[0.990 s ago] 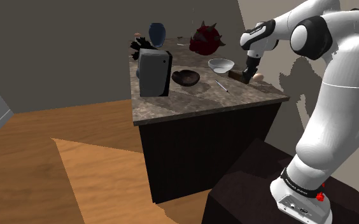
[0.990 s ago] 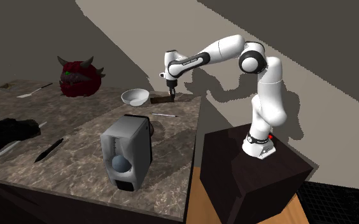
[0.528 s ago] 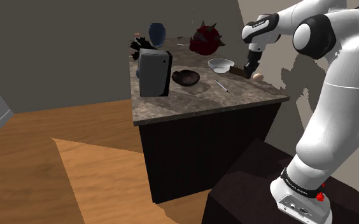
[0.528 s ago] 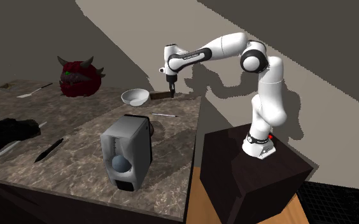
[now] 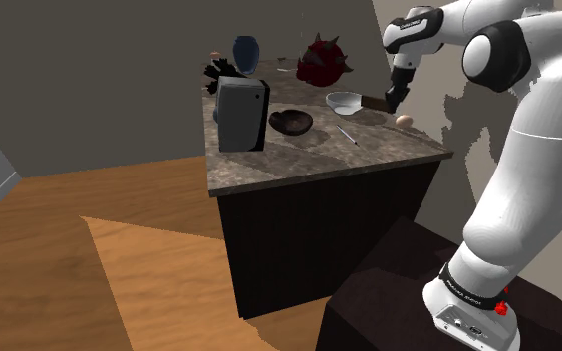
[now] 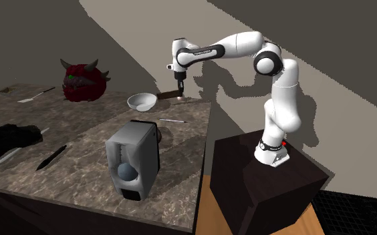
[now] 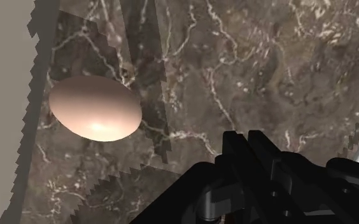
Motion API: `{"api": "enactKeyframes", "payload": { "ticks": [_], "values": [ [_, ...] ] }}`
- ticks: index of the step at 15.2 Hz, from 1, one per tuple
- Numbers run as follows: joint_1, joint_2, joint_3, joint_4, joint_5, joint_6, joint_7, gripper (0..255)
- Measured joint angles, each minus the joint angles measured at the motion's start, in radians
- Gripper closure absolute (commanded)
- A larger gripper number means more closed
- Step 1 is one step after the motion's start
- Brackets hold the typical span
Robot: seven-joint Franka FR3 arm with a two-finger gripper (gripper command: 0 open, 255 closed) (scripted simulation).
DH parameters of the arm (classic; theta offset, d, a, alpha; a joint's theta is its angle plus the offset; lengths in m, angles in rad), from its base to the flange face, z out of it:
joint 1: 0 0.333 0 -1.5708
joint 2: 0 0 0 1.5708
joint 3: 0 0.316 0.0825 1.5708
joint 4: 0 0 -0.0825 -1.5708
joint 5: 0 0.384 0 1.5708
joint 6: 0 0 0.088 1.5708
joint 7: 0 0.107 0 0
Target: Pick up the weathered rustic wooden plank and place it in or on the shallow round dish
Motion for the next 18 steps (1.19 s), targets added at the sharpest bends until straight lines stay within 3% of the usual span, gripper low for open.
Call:
{"api": "enactKeyframes", "payload": {
  "ticks": [16, 18],
  "values": [
    [-0.019, 0.018, -0.006, 0.232, 0.006, -0.215, 0.005, 255],
    [0.001, 0.012, 0.004, 0.232, 0.001, -0.219, 0.034, 255]
  ]
}}
